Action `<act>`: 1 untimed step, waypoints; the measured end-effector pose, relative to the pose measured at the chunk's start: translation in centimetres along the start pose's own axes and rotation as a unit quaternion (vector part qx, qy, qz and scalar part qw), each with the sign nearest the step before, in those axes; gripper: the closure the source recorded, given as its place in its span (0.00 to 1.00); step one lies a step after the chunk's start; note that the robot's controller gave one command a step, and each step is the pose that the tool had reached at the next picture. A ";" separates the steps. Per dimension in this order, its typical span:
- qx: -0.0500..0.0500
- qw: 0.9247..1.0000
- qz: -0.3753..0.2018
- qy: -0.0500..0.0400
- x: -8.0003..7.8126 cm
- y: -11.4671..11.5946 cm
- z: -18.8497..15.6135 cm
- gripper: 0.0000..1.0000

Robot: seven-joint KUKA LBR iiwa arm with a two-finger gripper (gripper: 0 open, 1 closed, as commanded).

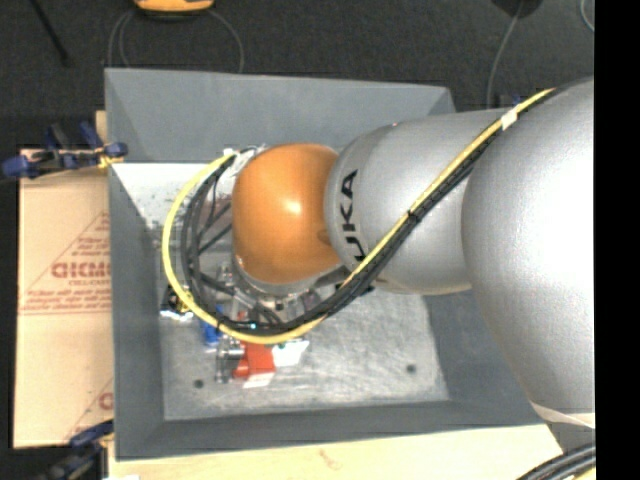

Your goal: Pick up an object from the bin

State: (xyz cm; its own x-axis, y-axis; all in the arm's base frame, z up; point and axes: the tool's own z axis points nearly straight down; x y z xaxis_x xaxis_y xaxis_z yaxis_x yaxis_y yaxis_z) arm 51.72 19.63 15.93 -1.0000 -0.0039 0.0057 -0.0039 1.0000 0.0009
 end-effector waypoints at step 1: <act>-0.002 0.992 -0.129 -0.007 -0.8 -6.8 8.4 0.00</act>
Offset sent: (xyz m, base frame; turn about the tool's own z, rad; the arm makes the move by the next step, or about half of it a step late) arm 0.0047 -0.0705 -0.0893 -0.2587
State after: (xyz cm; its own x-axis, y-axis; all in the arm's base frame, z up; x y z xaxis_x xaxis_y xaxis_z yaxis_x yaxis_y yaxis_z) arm 52.51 12.83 7.51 -0.9659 -0.2588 -0.0094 -0.2589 0.9659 0.0041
